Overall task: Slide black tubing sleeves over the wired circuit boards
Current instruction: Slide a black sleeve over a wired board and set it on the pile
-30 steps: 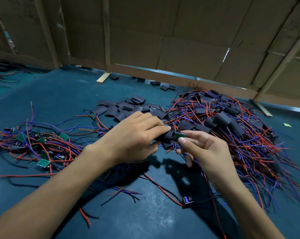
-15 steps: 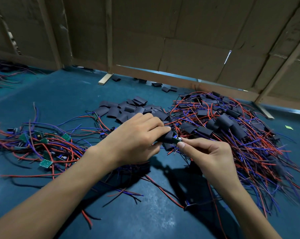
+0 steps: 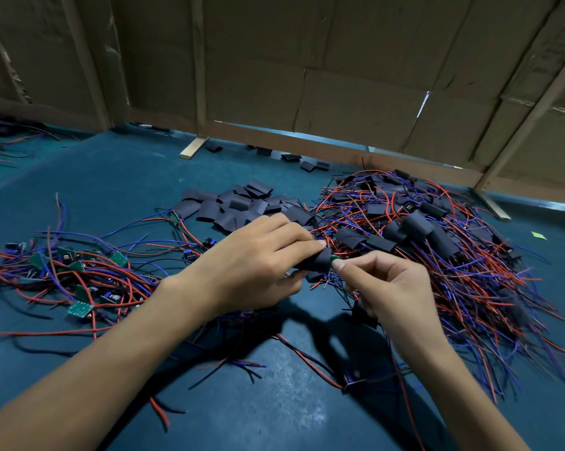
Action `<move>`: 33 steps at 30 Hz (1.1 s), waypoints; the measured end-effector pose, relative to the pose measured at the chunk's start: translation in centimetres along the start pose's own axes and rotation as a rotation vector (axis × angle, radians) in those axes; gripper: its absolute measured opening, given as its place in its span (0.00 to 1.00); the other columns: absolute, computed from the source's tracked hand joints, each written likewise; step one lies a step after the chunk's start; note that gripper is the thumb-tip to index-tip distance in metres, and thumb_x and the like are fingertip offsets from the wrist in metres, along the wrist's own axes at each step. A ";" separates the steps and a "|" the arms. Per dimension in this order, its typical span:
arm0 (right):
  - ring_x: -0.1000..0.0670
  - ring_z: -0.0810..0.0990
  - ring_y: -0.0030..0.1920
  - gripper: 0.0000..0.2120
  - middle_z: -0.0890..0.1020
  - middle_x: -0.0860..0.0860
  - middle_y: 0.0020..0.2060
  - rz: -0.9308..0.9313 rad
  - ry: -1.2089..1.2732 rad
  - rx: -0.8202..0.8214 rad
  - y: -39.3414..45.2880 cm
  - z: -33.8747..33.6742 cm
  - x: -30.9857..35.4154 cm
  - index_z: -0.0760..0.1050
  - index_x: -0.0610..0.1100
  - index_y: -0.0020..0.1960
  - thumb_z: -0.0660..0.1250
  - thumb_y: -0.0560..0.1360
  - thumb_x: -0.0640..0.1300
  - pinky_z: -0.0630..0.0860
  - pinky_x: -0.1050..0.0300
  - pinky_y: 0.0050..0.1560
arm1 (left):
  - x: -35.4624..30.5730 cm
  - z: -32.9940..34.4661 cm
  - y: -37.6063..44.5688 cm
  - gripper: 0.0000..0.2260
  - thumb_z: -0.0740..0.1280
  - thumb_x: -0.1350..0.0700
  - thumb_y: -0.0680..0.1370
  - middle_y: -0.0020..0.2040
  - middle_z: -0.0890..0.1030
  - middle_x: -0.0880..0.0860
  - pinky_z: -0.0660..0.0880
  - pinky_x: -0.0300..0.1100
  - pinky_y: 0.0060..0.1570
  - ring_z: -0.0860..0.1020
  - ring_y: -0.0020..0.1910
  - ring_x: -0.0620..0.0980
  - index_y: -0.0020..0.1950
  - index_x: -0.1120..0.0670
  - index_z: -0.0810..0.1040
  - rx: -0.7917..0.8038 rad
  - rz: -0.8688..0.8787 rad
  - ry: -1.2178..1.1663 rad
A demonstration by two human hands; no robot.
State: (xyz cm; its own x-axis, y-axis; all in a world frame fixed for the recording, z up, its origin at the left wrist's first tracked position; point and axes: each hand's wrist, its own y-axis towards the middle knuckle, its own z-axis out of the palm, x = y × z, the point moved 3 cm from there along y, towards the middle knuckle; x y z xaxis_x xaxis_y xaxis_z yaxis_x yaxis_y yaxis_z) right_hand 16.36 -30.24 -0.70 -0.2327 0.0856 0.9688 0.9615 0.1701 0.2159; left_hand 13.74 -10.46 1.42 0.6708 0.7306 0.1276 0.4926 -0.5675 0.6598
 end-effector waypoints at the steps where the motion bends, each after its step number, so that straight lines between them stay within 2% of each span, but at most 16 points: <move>1: 0.60 0.72 0.27 0.08 0.81 0.51 0.27 -0.065 -0.063 -0.001 -0.1 0.2 0.0 0.84 0.43 0.37 0.75 0.74 0.38 0.69 0.69 0.30 | -0.2 0.1 0.1 0.14 0.70 0.59 0.77 0.52 0.82 0.58 0.76 0.51 0.48 0.79 0.46 0.60 0.61 0.63 0.82 -0.001 0.011 -0.003; 4: 0.59 0.75 0.34 0.06 0.84 0.52 0.34 -0.198 -0.196 0.017 -0.5 0.6 0.1 0.85 0.47 0.43 0.73 0.77 0.40 0.72 0.64 0.37 | -0.4 0.2 0.2 0.12 0.69 0.59 0.79 0.51 0.82 0.59 0.76 0.53 0.44 0.79 0.43 0.61 0.59 0.64 0.82 -0.016 0.024 -0.006; 6: 0.58 0.75 0.35 0.03 0.84 0.53 0.37 -0.213 -0.179 0.036 -0.4 0.4 0.2 0.85 0.49 0.46 0.73 0.77 0.43 0.72 0.63 0.38 | 0.1 0.0 0.1 0.12 0.71 0.59 0.80 0.51 0.82 0.59 0.77 0.53 0.46 0.79 0.43 0.60 0.60 0.64 0.82 -0.045 0.006 -0.009; 8: 0.58 0.79 0.37 0.03 0.86 0.54 0.39 -0.202 -0.104 0.054 -0.3 0.5 0.4 0.85 0.51 0.47 0.75 0.74 0.44 0.75 0.64 0.41 | 0.4 -0.2 0.0 0.13 0.71 0.59 0.80 0.52 0.82 0.59 0.77 0.53 0.49 0.79 0.45 0.60 0.61 0.64 0.81 -0.078 -0.004 -0.016; 11: 0.58 0.81 0.37 0.05 0.87 0.54 0.39 -0.257 -0.119 0.014 -0.7 0.9 0.7 0.85 0.49 0.46 0.76 0.72 0.39 0.78 0.65 0.41 | -0.2 0.1 0.1 0.18 0.70 0.57 0.81 0.59 0.81 0.59 0.76 0.49 0.59 0.79 0.54 0.58 0.67 0.65 0.77 -0.120 0.006 -0.096; 13: 0.61 0.78 0.35 0.07 0.86 0.57 0.36 -0.299 -0.126 -0.127 -0.8 0.4 1.0 0.85 0.50 0.44 0.77 0.72 0.39 0.76 0.67 0.39 | 0.0 0.4 -0.1 0.23 0.69 0.54 0.82 0.66 0.77 0.59 0.72 0.47 0.67 0.77 0.64 0.56 0.73 0.64 0.71 -0.107 -0.055 -0.183; 15: 0.62 0.78 0.36 0.06 0.85 0.60 0.37 -0.358 -0.137 -0.312 -0.8 -1.1 1.7 0.84 0.52 0.46 0.77 0.73 0.42 0.76 0.67 0.41 | 1.0 0.8 -0.6 0.26 0.66 0.52 0.83 0.70 0.73 0.59 0.68 0.48 0.71 0.73 0.69 0.56 0.77 0.63 0.66 -0.017 -0.165 -0.189; 17: 0.60 0.80 0.38 0.04 0.85 0.59 0.39 -0.409 -0.218 -0.492 -0.6 -2.9 2.4 0.84 0.48 0.50 0.75 0.76 0.45 0.77 0.64 0.44 | 2.5 1.5 -1.4 0.27 0.65 0.50 0.83 0.72 0.71 0.58 0.67 0.50 0.71 0.70 0.71 0.56 0.78 0.60 0.64 0.128 -0.260 -0.127; 19: 0.51 0.83 0.48 0.08 0.86 0.50 0.47 -0.393 -0.419 -0.600 0.0 -4.5 2.5 0.84 0.43 0.54 0.72 0.77 0.46 0.77 0.56 0.55 | 3.4 2.8 -2.3 0.27 0.61 0.46 0.84 0.76 0.67 0.54 0.66 0.52 0.71 0.65 0.74 0.54 0.80 0.55 0.61 0.341 -0.330 -0.051; 20: 0.44 0.82 0.54 0.10 0.85 0.46 0.53 -0.364 -0.564 -0.614 0.4 -5.1 2.2 0.84 0.41 0.55 0.72 0.78 0.46 0.73 0.54 0.61 | 3.6 3.6 -2.7 0.27 0.59 0.44 0.84 0.77 0.65 0.52 0.66 0.53 0.71 0.63 0.75 0.53 0.81 0.53 0.60 0.452 -0.360 -0.014; 22: 0.37 0.72 0.66 0.16 0.77 0.42 0.67 -0.234 -0.789 -0.620 0.9 -5.6 1.5 0.81 0.40 0.61 0.72 0.76 0.45 0.63 0.50 0.68 | 3.6 4.4 -3.1 0.24 0.57 0.43 0.84 0.75 0.68 0.50 0.67 0.51 0.68 0.65 0.73 0.52 0.79 0.49 0.64 0.576 -0.388 0.023; 24: 0.35 0.65 0.71 0.25 0.67 0.40 0.73 -0.136 -0.826 -0.669 0.7 -5.0 1.1 0.74 0.40 0.66 0.76 0.72 0.46 0.60 0.43 0.69 | 3.7 4.3 -3.0 0.21 0.59 0.43 0.83 0.68 0.74 0.50 0.70 0.50 0.63 0.71 0.67 0.53 0.74 0.48 0.71 0.559 -0.389 0.010; 27: 0.35 0.64 0.71 0.33 0.64 0.36 0.73 -0.346 -0.891 -0.756 -0.4 -2.9 1.5 0.66 0.39 0.68 0.77 0.69 0.46 0.62 0.42 0.64 | 3.9 3.7 -2.6 0.17 0.62 0.43 0.82 0.57 0.79 0.50 0.72 0.50 0.57 0.74 0.60 0.54 0.66 0.50 0.78 0.502 -0.406 -0.007; 29: 0.37 0.64 0.71 0.36 0.64 0.36 0.73 -0.402 -0.915 -0.735 -0.7 -1.7 1.2 0.63 0.40 0.70 0.76 0.67 0.46 0.64 0.42 0.62 | 3.7 3.7 -2.6 0.19 0.63 0.39 0.81 0.55 0.79 0.51 0.72 0.50 0.58 0.74 0.59 0.54 0.62 0.50 0.79 0.508 -0.442 -0.028; 33: 0.38 0.61 0.72 0.43 0.60 0.39 0.76 -0.186 -0.926 -0.610 0.2 -1.1 -0.2 0.59 0.37 0.78 0.76 0.71 0.51 0.60 0.39 0.68 | 3.8 3.5 -2.6 0.18 0.64 0.39 0.80 0.57 0.76 0.50 0.69 0.47 0.61 0.70 0.61 0.51 0.62 0.49 0.76 0.584 -0.491 -0.093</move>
State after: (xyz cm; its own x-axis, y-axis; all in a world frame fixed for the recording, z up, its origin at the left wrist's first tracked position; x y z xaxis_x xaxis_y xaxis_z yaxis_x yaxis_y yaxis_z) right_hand 16.78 -31.30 -0.72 -0.1551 0.8484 0.5062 0.7521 -0.2308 0.6173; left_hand 16.92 -7.57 -2.42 0.3307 0.9302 -0.1591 0.9415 -0.3138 0.1228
